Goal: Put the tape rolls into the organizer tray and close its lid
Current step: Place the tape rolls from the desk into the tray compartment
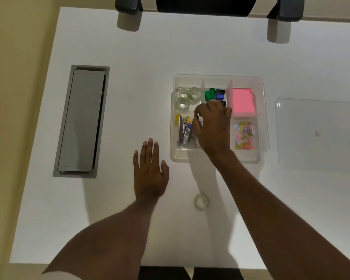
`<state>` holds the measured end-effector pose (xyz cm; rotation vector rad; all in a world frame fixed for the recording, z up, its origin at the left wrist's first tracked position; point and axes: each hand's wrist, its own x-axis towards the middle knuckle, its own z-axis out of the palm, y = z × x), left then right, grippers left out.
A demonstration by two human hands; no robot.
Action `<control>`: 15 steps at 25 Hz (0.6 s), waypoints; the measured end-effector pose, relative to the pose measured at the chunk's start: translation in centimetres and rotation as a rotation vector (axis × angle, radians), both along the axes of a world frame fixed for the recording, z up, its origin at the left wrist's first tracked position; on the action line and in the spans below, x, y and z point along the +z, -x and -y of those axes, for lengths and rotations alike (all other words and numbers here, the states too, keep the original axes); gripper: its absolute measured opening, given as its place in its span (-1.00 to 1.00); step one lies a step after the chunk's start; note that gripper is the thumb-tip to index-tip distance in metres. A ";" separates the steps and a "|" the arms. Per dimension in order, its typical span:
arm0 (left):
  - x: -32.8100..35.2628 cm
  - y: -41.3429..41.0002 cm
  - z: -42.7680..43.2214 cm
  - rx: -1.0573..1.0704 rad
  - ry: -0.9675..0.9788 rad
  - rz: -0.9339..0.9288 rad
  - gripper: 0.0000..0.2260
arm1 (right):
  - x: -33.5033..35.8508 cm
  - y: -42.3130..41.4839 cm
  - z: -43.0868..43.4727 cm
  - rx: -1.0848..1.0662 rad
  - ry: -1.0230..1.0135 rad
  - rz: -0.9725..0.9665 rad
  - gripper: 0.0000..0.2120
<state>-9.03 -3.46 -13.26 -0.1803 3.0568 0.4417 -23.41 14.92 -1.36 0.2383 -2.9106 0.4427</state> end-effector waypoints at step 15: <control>0.7 -0.3 -0.2 0.015 -0.017 -0.100 -0.44 | -5.6 -23.7 -4.9 -0.107 0.150 0.409 -0.56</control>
